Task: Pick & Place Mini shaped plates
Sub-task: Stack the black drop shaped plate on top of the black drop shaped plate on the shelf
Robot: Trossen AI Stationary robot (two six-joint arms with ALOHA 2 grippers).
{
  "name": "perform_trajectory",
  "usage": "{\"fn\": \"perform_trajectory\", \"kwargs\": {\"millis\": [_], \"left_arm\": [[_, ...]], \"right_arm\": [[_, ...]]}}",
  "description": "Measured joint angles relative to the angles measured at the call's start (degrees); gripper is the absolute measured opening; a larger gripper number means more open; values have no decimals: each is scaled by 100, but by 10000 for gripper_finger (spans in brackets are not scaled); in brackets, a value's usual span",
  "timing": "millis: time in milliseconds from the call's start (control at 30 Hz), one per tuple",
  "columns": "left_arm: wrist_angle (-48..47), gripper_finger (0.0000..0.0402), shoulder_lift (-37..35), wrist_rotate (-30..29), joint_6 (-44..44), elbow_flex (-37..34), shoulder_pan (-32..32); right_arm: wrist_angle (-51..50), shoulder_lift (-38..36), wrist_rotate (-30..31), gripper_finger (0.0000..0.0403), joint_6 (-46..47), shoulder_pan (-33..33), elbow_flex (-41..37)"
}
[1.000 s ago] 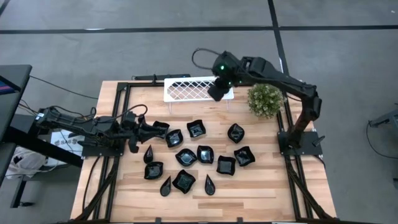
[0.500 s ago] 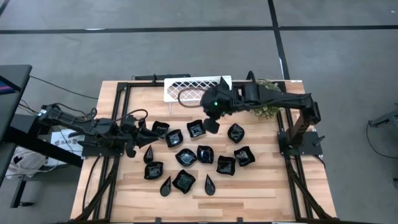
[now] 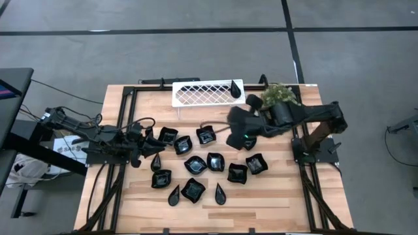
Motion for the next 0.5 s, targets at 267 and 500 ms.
{"fn": "perform_trajectory", "kwargs": {"millis": [267,500], "left_arm": [[0,97,11,0,9,0,0],[1,97,11,-1,20,0,0]], "right_arm": [[-68,-301,340,1,457,1083,-2],[997,-339,-282,0,-122,1498,-279]]}}
